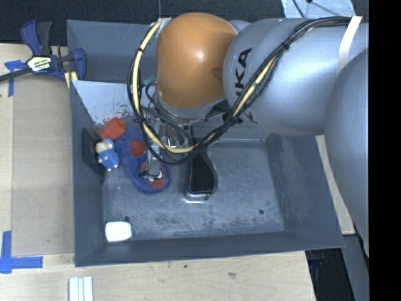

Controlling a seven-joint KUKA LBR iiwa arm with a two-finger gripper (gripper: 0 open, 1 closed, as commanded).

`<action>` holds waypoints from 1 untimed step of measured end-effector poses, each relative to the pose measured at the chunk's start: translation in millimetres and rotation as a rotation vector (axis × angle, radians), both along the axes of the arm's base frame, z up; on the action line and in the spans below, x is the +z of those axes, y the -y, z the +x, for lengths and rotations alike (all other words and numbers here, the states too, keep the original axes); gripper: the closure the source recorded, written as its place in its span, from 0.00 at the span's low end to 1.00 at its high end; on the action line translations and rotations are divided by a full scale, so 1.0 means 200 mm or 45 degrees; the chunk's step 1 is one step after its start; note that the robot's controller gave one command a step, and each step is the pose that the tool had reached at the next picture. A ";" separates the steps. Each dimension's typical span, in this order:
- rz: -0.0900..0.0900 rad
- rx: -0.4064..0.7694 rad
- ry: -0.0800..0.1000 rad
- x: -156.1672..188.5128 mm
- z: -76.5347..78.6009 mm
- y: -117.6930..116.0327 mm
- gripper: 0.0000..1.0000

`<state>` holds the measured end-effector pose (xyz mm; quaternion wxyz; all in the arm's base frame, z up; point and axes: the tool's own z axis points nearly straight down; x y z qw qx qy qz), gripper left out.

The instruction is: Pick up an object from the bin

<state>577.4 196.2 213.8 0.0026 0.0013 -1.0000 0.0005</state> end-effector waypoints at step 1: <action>0.002 0.222 0.004 -0.65 0.14 0.17 0.00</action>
Offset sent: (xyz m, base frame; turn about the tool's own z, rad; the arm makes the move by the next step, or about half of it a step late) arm 0.0279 -0.0334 -0.1277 -0.1746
